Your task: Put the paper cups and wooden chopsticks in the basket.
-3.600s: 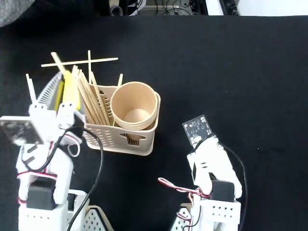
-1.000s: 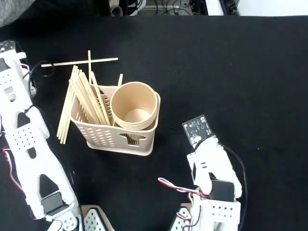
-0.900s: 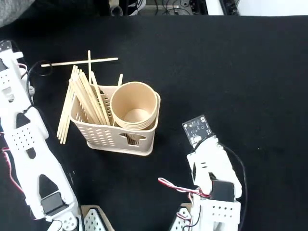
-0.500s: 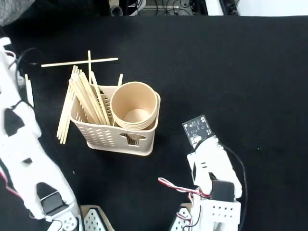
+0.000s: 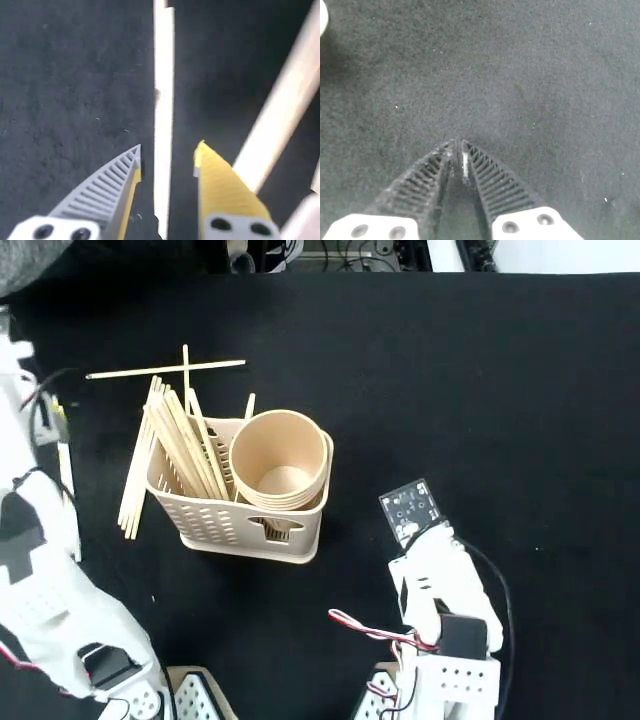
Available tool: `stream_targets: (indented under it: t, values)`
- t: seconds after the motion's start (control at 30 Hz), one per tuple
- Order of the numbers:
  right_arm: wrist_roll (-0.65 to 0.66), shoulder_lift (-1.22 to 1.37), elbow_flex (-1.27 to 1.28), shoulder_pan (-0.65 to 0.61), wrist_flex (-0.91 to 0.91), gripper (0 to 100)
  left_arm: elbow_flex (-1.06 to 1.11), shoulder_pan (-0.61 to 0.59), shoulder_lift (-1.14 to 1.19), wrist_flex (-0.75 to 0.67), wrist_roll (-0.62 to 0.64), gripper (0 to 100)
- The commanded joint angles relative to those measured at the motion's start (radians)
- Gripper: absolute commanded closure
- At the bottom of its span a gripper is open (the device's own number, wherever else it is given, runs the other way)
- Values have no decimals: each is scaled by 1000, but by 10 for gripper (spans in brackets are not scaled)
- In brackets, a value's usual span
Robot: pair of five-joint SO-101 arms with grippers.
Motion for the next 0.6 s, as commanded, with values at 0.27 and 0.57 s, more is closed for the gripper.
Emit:
stream_targets:
  t: [0.27,0.57]
  values:
    - [8,-70,-2,8,3,985,-41,10,321,-155,-118,809]
    - [8,-70,-2,8,3,985,-174,15,454,-25,-118,977]
